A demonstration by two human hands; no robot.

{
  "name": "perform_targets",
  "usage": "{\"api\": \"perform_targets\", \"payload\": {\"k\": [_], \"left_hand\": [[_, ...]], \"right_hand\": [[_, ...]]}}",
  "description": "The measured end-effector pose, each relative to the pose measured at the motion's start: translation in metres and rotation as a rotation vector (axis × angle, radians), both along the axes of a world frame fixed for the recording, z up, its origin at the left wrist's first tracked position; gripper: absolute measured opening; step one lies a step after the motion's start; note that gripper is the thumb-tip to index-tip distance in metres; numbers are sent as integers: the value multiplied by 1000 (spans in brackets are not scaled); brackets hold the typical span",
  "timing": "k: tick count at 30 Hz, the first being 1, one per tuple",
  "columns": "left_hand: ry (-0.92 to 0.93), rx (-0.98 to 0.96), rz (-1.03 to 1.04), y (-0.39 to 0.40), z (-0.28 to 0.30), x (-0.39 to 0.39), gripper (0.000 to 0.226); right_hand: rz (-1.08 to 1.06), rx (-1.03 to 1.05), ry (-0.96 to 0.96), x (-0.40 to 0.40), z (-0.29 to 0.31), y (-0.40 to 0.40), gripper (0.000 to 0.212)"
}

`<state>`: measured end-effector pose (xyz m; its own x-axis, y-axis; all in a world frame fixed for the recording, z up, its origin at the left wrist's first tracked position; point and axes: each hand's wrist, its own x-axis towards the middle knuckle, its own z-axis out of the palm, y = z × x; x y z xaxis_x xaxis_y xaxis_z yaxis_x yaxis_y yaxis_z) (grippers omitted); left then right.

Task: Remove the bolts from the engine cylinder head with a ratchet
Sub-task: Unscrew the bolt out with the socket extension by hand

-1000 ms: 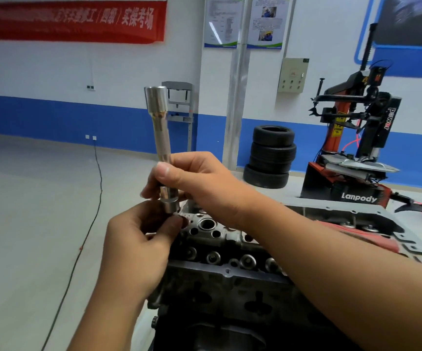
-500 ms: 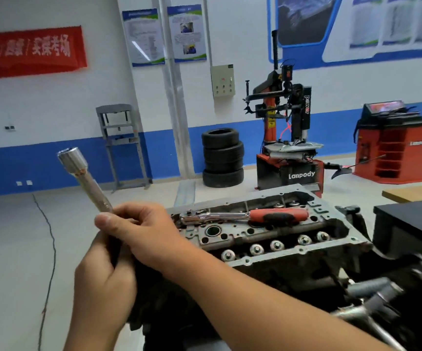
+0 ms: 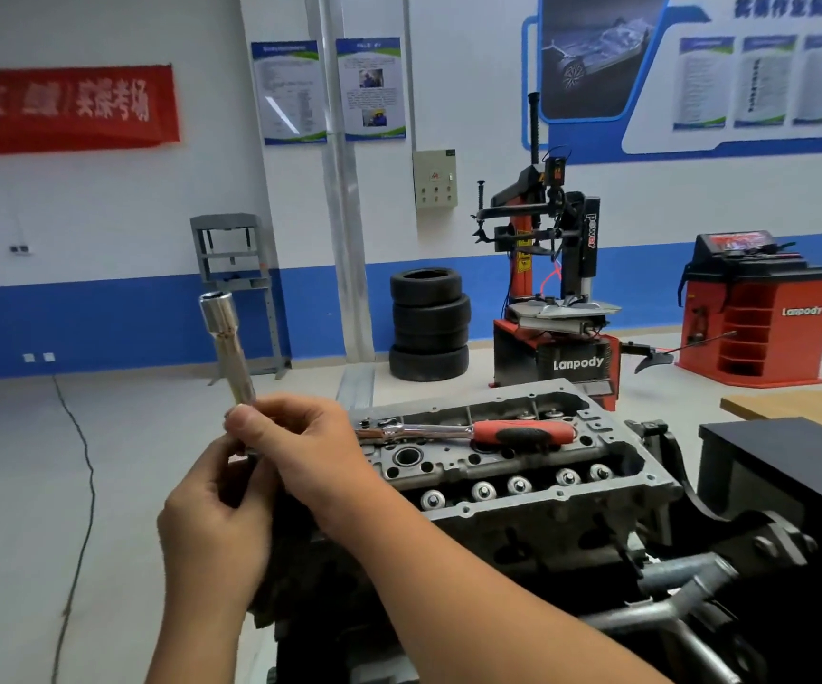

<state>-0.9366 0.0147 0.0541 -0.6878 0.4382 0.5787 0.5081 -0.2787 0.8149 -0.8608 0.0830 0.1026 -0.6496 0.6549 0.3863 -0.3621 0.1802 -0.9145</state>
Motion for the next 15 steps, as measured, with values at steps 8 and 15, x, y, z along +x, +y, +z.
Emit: {"api": "perform_targets", "payload": {"k": [8, 15], "left_hand": [[-99, -4, -40, -1, -3, -2, 47], [-26, -44, 25, 0, -6, -3, 37]], "right_hand": [[94, 6, -30, -4, 0, -4, 18], [78, -8, -9, -3, -3, 3, 19]]}}
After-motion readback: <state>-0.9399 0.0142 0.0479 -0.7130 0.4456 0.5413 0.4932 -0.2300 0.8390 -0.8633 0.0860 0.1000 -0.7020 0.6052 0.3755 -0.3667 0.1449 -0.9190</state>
